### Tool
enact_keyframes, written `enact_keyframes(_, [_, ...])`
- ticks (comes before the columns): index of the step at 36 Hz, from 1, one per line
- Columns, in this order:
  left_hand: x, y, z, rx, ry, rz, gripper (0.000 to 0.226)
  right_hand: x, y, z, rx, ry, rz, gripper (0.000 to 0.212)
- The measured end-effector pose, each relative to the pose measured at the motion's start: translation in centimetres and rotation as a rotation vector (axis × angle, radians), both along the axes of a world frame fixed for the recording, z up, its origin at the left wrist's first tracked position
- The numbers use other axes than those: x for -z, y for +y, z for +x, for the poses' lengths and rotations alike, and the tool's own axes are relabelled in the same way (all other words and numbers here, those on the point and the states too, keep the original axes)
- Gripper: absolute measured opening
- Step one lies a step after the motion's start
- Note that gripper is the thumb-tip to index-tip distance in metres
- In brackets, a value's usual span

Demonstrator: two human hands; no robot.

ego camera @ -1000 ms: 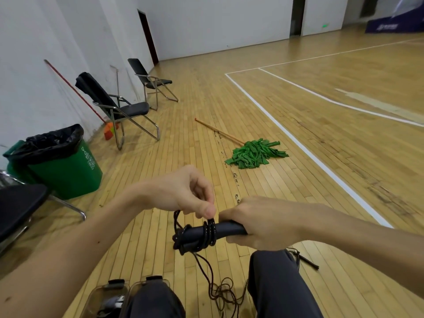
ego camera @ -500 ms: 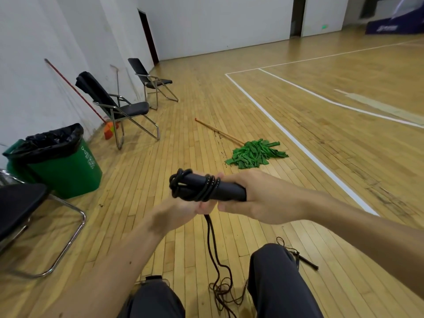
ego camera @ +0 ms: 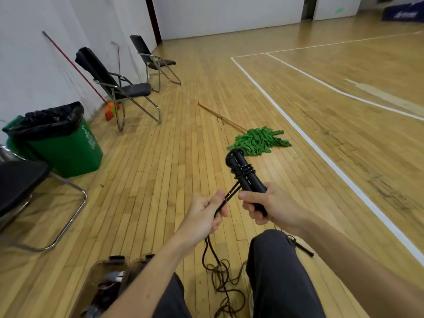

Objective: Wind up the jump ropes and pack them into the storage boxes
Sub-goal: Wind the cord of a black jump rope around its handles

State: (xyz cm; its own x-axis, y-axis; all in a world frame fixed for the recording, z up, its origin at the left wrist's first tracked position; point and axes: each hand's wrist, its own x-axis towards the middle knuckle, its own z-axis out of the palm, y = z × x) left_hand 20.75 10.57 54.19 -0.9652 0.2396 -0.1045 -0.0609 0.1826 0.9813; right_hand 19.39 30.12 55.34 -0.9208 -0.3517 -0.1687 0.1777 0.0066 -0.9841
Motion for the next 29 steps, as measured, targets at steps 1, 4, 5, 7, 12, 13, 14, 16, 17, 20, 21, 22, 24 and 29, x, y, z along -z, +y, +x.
enact_keyframes(1, [0.7,-0.2,0.3,0.016,-0.016,-0.016,0.048,1.0,-0.1,0.3,0.002,-0.030,-0.003,0.021])
enact_keyframes(4, [2.5,-0.7,1.1,0.082,-0.033,-0.059,0.041,3.9,-0.3,1.2,0.022,-0.120,-0.016,0.020])
enact_keyframes(5, [3.0,-0.8,1.3,0.099,-0.018,-0.099,0.035,4.7,-0.4,1.5,0.032,-0.150,-0.021,0.019])
enact_keyframes(7, [4.1,-1.1,1.7,0.119,0.019,-0.212,0.026,6.5,-0.6,2.0,0.059,-0.198,-0.031,0.019])
enact_keyframes(12, [6.2,-2.0,2.1,0.082,-0.008,-0.399,0.023,9.5,-0.8,2.4,0.146,-0.282,-0.004,0.019])
enact_keyframes(13, [6.4,-2.1,2.3,0.084,-0.012,-0.432,0.025,9.9,-0.8,2.5,0.150,-0.290,0.007,0.019])
enact_keyframes(14, [6.5,-2.1,2.4,0.088,-0.009,-0.471,0.026,10.2,-0.9,2.5,0.152,-0.294,0.021,0.019])
enact_keyframes(16, [6.6,-2.3,2.6,0.090,0.004,-0.563,0.033,10.7,-1.1,2.5,0.167,-0.292,0.063,0.019])
enact_keyframes(17, [6.7,-2.4,2.7,0.091,0.023,-0.600,0.035,10.9,-1.2,2.4,0.179,-0.290,0.087,0.019])
enact_keyframes(20, [6.2,-2.4,3.1,0.107,0.094,-0.710,0.030,11.6,-1.4,2.1,0.197,-0.297,0.132,0.018])
enact_keyframes(21, [6.0,-2.3,3.3,0.113,0.130,-0.749,0.027,11.8,-1.5,2.0,0.192,-0.293,0.146,0.018])
enact_keyframes(22, [5.8,-2.4,3.4,0.121,0.161,-0.795,0.024,12.0,-1.6,2.0,0.184,-0.284,0.165,0.017])
enact_keyframes(24, [5.3,-2.5,3.6,0.136,0.220,-0.895,0.027,12.4,-1.7,1.9,0.182,-0.269,0.209,0.016])
enact_keyframes(29, [4.5,-2.9,3.8,0.185,0.319,-1.080,0.036,13.2,-1.4,2.1,0.159,-0.263,0.301,0.017])
